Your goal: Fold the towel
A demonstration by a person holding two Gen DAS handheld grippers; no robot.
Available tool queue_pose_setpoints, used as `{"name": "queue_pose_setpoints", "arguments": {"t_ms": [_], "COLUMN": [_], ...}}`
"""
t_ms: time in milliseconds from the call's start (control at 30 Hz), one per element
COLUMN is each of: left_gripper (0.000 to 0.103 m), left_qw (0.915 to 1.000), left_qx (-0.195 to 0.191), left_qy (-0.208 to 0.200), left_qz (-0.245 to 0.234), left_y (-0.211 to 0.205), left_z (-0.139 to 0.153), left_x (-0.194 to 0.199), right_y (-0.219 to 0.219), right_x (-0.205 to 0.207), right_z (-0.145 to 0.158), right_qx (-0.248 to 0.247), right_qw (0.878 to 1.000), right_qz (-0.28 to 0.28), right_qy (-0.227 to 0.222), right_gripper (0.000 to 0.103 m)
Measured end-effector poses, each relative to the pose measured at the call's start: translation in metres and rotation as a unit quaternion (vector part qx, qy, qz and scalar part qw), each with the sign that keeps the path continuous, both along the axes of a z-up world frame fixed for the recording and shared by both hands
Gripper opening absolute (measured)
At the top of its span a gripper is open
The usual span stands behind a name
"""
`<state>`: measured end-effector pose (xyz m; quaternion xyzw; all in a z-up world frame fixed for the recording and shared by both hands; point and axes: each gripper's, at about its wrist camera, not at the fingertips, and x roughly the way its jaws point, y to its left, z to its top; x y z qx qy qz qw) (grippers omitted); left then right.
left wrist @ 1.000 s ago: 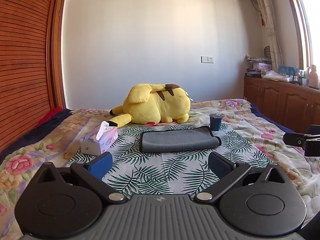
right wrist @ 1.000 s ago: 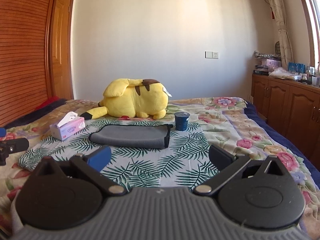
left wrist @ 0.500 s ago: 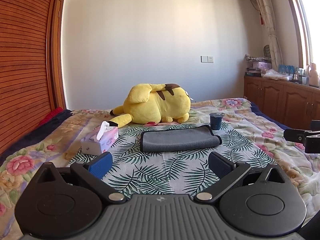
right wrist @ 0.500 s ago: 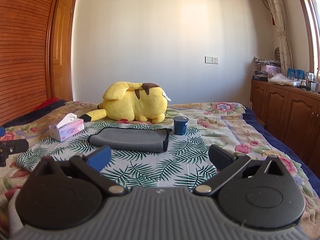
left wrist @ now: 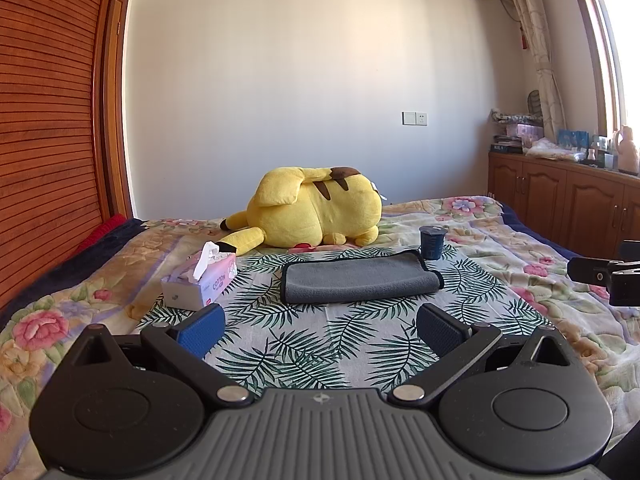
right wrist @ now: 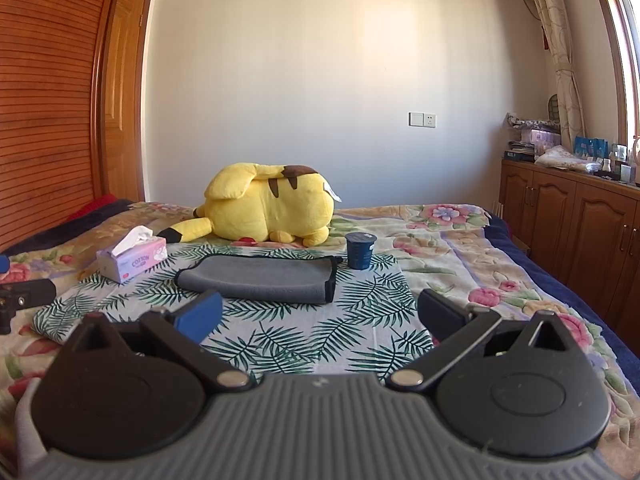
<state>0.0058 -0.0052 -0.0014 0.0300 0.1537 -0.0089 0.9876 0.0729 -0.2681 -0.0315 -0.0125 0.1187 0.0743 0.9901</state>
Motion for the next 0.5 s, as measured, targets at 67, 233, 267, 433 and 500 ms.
{"name": "queue_pose_setpoints", "arguments": {"t_ms": [67,233,267,433,500], "left_gripper": [0.087,0.087,0.087,0.087,0.087], "left_qw": [1.0,1.0,1.0,1.0,1.0], "left_qx": [-0.001,0.0,0.0,0.001,0.001], "left_qy": [0.0,0.0,0.0,-0.002,-0.001], "left_qz": [0.0,0.0,0.0,0.001,0.001], "left_y": [0.0,-0.0001,-0.0002,-0.0001,0.0], "left_z": [0.0,-0.0001,-0.0001,-0.0008,-0.0006], "left_x": [0.0,0.0,-0.0001,0.0004,0.0002], "right_y": [0.0001,0.0002,0.0002,0.0,0.0], "right_x": [0.0,0.0001,0.0002,0.0001,0.0001], "right_z": [0.0,0.0,0.0,0.0001,0.0001], "right_qx": [0.0,0.0,0.0,0.0,0.0], "right_qw": [1.0,1.0,1.0,1.0,1.0], "right_qz": [0.0,0.0,0.0,0.0,0.0], "right_qy": [0.0,0.0,0.0,0.0,0.0], "right_gripper": [0.103,0.103,0.103,0.103,0.103]}}
